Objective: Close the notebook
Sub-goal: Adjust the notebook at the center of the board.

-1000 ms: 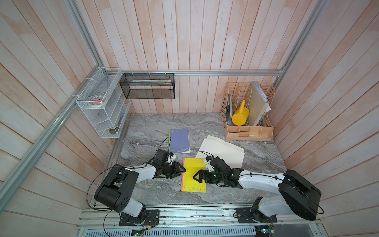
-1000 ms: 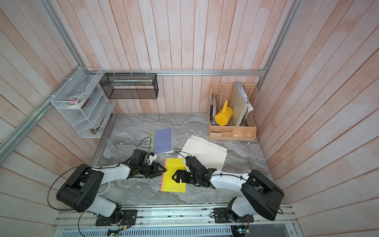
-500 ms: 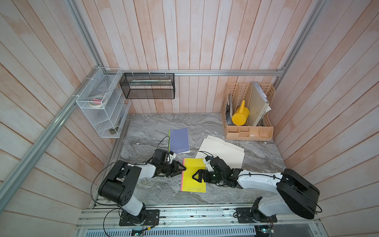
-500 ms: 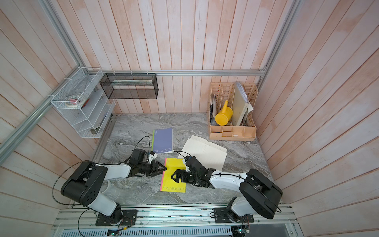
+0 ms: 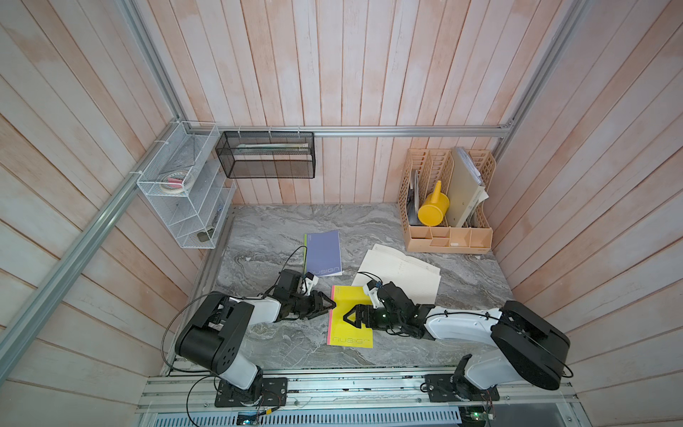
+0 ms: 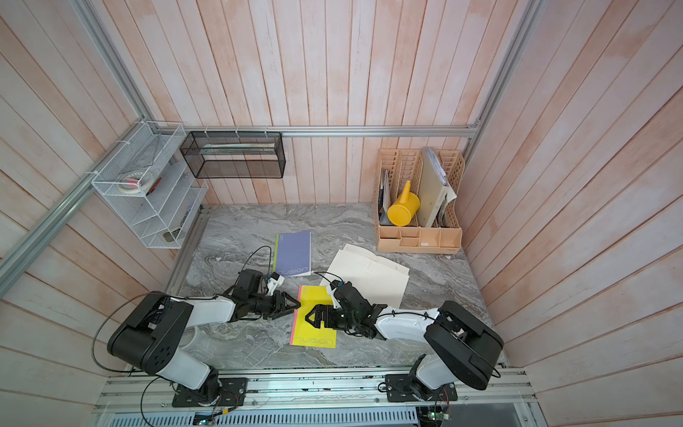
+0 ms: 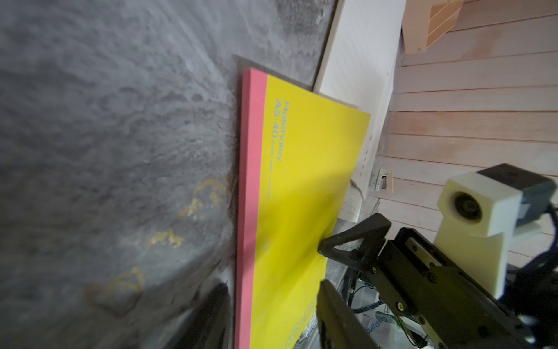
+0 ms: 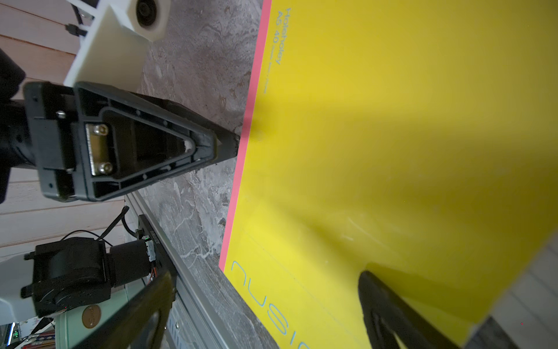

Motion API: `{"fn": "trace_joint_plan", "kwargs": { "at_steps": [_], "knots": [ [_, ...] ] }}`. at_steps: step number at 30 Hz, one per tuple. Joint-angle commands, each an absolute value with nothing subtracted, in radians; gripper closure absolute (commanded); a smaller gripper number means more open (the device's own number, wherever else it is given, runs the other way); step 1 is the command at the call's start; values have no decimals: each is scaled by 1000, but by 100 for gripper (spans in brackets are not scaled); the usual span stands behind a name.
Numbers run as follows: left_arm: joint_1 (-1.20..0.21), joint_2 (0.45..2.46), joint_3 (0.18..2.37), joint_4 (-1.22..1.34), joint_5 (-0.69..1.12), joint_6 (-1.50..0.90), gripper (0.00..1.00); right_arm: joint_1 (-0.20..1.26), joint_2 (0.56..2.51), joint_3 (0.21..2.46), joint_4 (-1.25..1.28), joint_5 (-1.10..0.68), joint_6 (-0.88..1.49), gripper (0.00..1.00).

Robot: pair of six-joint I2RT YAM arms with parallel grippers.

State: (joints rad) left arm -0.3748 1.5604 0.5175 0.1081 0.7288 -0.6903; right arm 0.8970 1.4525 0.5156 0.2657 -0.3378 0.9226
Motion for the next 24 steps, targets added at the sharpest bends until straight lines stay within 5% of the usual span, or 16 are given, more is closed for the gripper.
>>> {"fn": "trace_joint_plan", "kwargs": {
  "at_steps": [1, 24],
  "knots": [
    [-371, 1584, 528, -154, 497, -610, 49, 904, 1462, 503, 95, -306, 916, 2],
    [-371, 1709, 551, -88, 647, -607, 49, 904, 1447, 530, -2, -273, 878, 2]
  ]
}}
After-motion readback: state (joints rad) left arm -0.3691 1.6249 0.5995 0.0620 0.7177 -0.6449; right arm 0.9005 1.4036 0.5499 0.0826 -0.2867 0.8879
